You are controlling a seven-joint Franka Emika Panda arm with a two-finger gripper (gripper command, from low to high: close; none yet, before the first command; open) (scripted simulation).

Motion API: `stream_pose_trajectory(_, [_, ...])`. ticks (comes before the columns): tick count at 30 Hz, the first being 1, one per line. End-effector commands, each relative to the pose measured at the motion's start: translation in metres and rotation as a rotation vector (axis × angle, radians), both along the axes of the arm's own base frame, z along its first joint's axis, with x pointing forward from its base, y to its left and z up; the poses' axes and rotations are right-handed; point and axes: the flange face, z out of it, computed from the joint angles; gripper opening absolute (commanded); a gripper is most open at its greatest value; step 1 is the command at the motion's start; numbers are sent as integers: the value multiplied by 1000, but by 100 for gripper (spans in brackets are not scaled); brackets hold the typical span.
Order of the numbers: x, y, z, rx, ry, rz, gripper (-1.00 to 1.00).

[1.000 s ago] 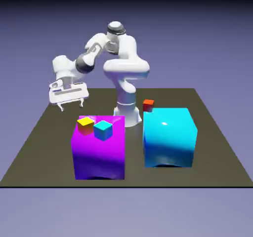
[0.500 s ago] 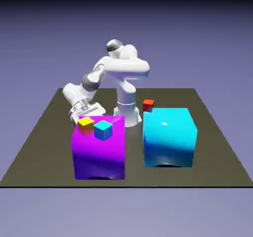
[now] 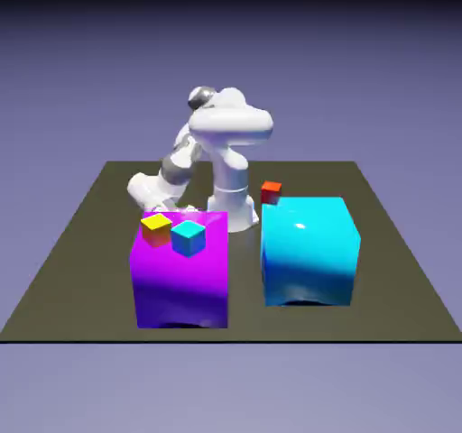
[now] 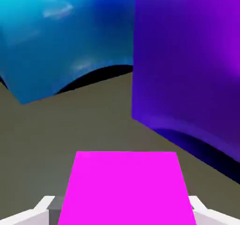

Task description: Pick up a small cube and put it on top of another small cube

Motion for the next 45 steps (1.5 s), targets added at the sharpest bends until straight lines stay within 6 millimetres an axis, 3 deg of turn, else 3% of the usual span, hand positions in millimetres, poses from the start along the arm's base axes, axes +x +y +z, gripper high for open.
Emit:
stream_pose_trajectory(1, [-3, -3, 5, 0, -1, 0, -100])
stream_pose_trajectory(2, [-3, -3, 5, 0, -1, 0, -100])
stream_pose_trajectory(5, [-5, -34, 14, -57, 94, -6, -100])
stream_pose_trajectory(9, [11, -72, 41, -106, 164, -12, -100])
stream_pose_trajectory(14, [53, -107, 92, -167, 199, -17, -100])
stream_pose_trajectory(19, [113, -120, 161, -228, 187, -14, -100])
stream_pose_trajectory(24, [179, -95, 220, -204, 115, 22, -100])
stream_pose_trajectory(34, [279, 0, 285, -24, -7, 101, -100])
stream_pose_trajectory(35, [275, -4, 270, -2, -1, 92, -100])
stream_pose_trajectory(37, [274, -5, 268, 0, 0, 91, -100])
stream_pose_trajectory(41, [297, 30, 226, 0, -1, 91, -100])
stream_pose_trajectory(42, [298, 32, 224, 0, 0, 91, -100])
stream_pose_trajectory(43, [298, 32, 224, 0, 0, 91, 100])
stream_pose_trajectory(45, [293, 23, 235, 1, -1, 91, 100])
